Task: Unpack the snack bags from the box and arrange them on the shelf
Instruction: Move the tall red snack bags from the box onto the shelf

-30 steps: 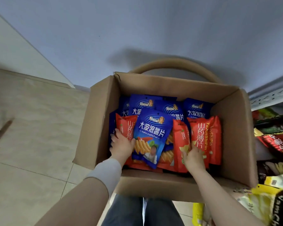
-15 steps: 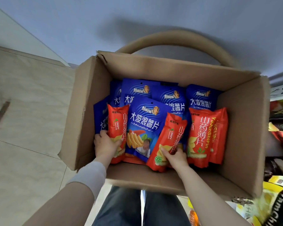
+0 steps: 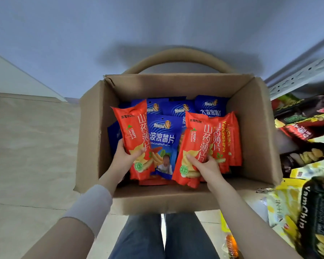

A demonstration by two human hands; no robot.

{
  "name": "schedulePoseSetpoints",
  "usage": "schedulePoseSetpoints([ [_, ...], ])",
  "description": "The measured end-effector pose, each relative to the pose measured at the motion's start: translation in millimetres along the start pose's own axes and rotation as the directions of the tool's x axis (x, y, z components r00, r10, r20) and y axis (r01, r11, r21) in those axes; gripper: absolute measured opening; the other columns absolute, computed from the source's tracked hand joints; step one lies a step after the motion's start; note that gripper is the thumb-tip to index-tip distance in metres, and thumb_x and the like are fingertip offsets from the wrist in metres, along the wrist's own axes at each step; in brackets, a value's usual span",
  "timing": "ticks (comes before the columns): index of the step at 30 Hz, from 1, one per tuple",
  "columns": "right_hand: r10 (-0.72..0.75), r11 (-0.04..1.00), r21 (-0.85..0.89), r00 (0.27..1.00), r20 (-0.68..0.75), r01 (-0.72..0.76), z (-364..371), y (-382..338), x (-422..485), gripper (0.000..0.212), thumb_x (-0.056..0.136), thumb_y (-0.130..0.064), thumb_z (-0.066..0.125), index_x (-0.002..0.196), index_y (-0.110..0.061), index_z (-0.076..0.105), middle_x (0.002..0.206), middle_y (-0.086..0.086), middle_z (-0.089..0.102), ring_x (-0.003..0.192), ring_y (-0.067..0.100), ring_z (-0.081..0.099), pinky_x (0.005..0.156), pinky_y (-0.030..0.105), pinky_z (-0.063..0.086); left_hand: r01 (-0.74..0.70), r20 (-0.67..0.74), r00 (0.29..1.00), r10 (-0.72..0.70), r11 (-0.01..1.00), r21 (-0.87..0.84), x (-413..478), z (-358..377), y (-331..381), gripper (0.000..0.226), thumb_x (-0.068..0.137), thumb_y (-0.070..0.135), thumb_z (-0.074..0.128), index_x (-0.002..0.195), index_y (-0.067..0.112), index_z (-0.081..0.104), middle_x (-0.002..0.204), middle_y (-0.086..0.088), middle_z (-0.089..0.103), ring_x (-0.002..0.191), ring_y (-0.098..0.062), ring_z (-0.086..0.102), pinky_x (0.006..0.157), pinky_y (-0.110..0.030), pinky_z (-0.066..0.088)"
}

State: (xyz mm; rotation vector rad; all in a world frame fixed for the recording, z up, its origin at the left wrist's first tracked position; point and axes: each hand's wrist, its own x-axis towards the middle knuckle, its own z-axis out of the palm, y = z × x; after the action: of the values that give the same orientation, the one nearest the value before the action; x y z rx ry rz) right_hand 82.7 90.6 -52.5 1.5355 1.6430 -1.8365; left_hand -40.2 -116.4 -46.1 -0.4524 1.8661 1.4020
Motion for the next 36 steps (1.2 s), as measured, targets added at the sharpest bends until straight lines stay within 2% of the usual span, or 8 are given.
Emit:
schedulePoseSetpoints([
  [4,-0.08,0.99,0.114,0.996,-0.033,0.083,-24.1,-12.9,-42.5,0.055,0.075,-0.029,0.074,0.122,-0.012,0.051,0.115,0.004,0.062,0.102,0.02,0.06,0.09,0.032,0.047,-0.074,0.211,0.973,0.095,0.992,-0.105,-20.2,14.8,49.3,0.072,0.071,0.03,0.073,0.135,0.025,0.038,0.122,-0.002,0.061,0.105,-0.021,0.062,0.093,-0.045,0.049],
  [8,-0.159,0.948,0.257,0.979,-0.124,0.186,-61.9,-22.8,-95.4,0.098,0.045,-0.055,0.085,0.126,-0.014,0.05,0.116,0.005,0.065,0.104,0.023,0.063,0.096,0.042,0.049,-0.151,0.368,0.905,0.213,0.97,-0.191,-51.4,56.7,98.8,0.058,0.072,0.02,0.073,0.125,0.021,0.048,0.105,0.0,0.067,0.09,-0.016,0.066,0.081,-0.036,0.051],
  [15,-0.399,0.818,0.339,0.883,-0.246,0.464,-170.0,-43.1,-177.6,0.106,0.035,-0.064,0.083,0.126,-0.025,0.046,0.116,-0.001,0.066,0.107,0.018,0.064,0.094,0.044,0.05,-0.177,0.649,0.708,0.281,0.959,-0.222,-130.3,179.7,182.2,0.096,0.048,0.05,0.081,0.13,0.012,0.05,0.113,-0.01,0.068,0.09,-0.021,0.07,0.067,-0.032,0.058],
  [20,-0.521,0.726,0.357,0.809,-0.272,0.588,-270.7,-46.9,-217.1,0.089,0.055,-0.033,0.083,0.13,-0.034,0.035,0.12,-0.006,0.063,0.105,0.011,0.065,0.089,0.037,0.053,-0.399,0.744,0.518,0.422,0.889,-0.226,-206.4,289.6,222.6,0.102,0.036,0.069,0.079,0.119,0.016,0.053,0.094,0.0,0.074,0.085,-0.017,0.072,0.065,-0.03,0.059],
  [24,-0.543,0.694,0.28,0.737,-0.402,0.664,-345.3,-42.4,-236.1,0.087,0.055,-0.029,0.084,0.126,-0.035,0.033,0.117,-0.009,0.062,0.098,0.005,0.066,0.077,0.026,0.056,-0.537,0.805,0.362,0.469,0.811,-0.231,-239.6,374.6,232.7,0.064,0.069,0.043,0.075,0.124,0.025,0.047,0.103,0.003,0.071,0.092,-0.017,0.07,0.08,-0.037,0.058],
  [27,-0.525,0.644,0.246,0.652,-0.547,0.725,-389.5,-44.8,-235.3,0.089,0.056,-0.026,0.086,0.13,-0.027,0.037,0.115,-0.008,0.063,0.097,0.007,0.067,0.071,0.023,0.056,-0.627,0.837,0.237,0.493,0.736,-0.256,-254.6,426.8,241.1,0.049,0.072,0.032,0.067,0.118,0.029,0.049,0.101,0.009,0.071,0.092,-0.011,0.07,0.083,-0.032,0.056],
  [32,-0.405,0.629,0.142,0.478,-0.78,0.764,-452.0,-68.1,-211.9,0.072,0.064,-0.01,0.081,0.122,-0.023,0.039,0.11,-0.007,0.061,0.099,0.011,0.063,0.079,0.031,0.055,-0.662,0.883,0.114,0.456,0.698,-0.275,-249.5,508.7,273.2,0.08,0.046,0.055,0.085,0.115,0.031,0.053,0.105,0.009,0.071,0.096,-0.013,0.069,0.076,-0.027,0.057],
  [36,-0.345,0.594,0.144,0.412,-0.843,0.792,-493.5,-99.2,-181.7,0.064,0.074,0.011,0.069,0.114,-0.021,0.03,0.087,-0.011,0.052,0.054,-0.007,0.064,0.044,0.011,0.048,-0.68,0.907,0.06,0.417,0.682,-0.268,-230.1,580.8,304.8,0.089,0.031,0.06,0.086,0.109,0.032,0.053,0.096,0.015,0.072,0.089,-0.007,0.069,0.068,-0.02,0.055],
])
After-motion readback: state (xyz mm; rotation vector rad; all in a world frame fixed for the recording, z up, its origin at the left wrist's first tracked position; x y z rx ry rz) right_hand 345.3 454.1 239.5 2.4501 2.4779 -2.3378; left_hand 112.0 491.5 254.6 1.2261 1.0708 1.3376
